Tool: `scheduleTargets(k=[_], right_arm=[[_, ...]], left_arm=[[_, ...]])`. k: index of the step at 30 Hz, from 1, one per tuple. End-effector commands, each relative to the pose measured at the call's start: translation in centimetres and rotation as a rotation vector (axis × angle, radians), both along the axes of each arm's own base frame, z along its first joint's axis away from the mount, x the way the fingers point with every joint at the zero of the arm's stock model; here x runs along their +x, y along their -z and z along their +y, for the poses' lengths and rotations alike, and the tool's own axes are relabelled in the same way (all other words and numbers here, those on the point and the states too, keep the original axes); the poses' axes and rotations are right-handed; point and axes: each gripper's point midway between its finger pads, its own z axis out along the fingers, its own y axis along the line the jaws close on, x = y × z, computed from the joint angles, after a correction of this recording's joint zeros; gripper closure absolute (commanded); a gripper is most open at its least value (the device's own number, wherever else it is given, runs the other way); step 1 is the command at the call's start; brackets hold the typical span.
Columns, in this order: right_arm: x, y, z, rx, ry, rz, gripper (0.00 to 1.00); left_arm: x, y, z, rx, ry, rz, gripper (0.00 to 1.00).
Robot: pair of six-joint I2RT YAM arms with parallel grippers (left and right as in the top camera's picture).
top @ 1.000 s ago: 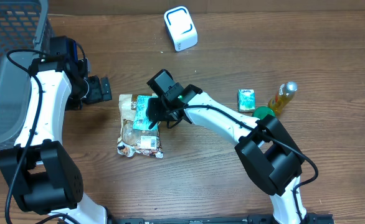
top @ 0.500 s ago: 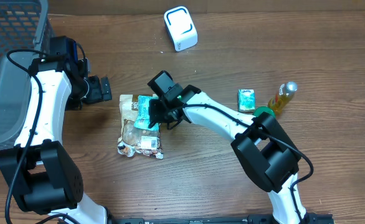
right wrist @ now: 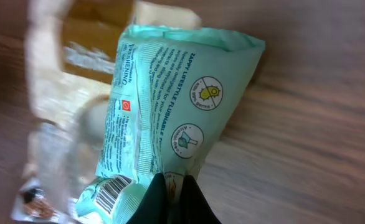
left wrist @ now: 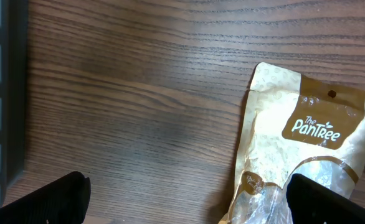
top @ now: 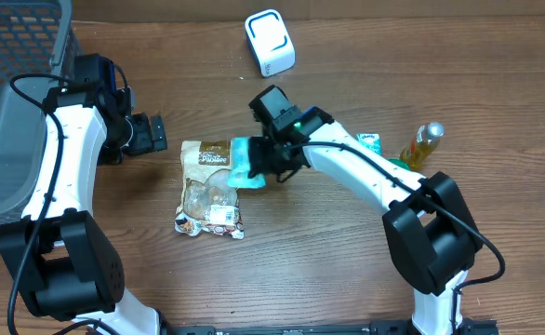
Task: Scan the item barcode
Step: 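Close the right gripper on the teal wrapper and pull it off the bag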
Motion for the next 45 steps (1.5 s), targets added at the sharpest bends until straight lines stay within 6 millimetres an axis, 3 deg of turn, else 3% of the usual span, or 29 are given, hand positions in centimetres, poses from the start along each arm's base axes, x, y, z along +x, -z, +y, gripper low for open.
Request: scheduleTargets(k=[1,8,10,12,15,20,25,27,39,41,45], right_arm=[[0.6,-1.3,-1.8,-0.012,0.015,-0.011,0.96],[-0.8,-0.3,-5.8,-0.131,0.024,0.080,0.95],[-1.2,-0.1,-6.5,-0.164,0.025,0.092,0.87],[-1.3,0.0,-6.7,-0.176,0.024,0.095,0.67],[-1.2,0.2,-7.1,-0.195,0.026,0.086,0.54],[-1.1,0.1,-6.9,-0.197,0.025,0.076,0.53],[-2.2,0.6,-6.1,-0.206,-0.002,0.086,0.64],[-3.0,1.1,-5.7,-0.213,-0.020,0.094,0.64],[-5.8,6.4,-5.4,-0.267,0.020,0.077,0.62],[-5.9,6.3,-5.4,-0.269,0.014,0.079,0.59],[-4.6,4.1,-4.5,-0.243,0.010,0.044,0.55]], left_arm=[[0.5,-0.1,0.1,-0.005,0.005,-0.008,0.00],[0.5,-0.1,0.1,-0.005,0.005,-0.008,0.00],[0.5,-0.1,0.1,-0.005,0.005,-0.008,0.00],[0.5,-0.1,0.1,-0.005,0.005,-0.008,0.00],[0.5,-0.1,0.1,-0.005,0.005,-0.008,0.00],[0.5,-0.1,0.1,-0.005,0.005,-0.008,0.00],[0.5,-0.1,0.1,-0.005,0.005,-0.008,0.00],[0.5,-0.1,0.1,-0.005,0.005,-0.008,0.00],[0.5,-0.1,0.1,-0.005,0.005,-0.008,0.00],[0.5,-0.1,0.1,-0.005,0.005,-0.008,0.00],[0.5,-0.1,0.1,-0.005,0.005,-0.008,0.00]])
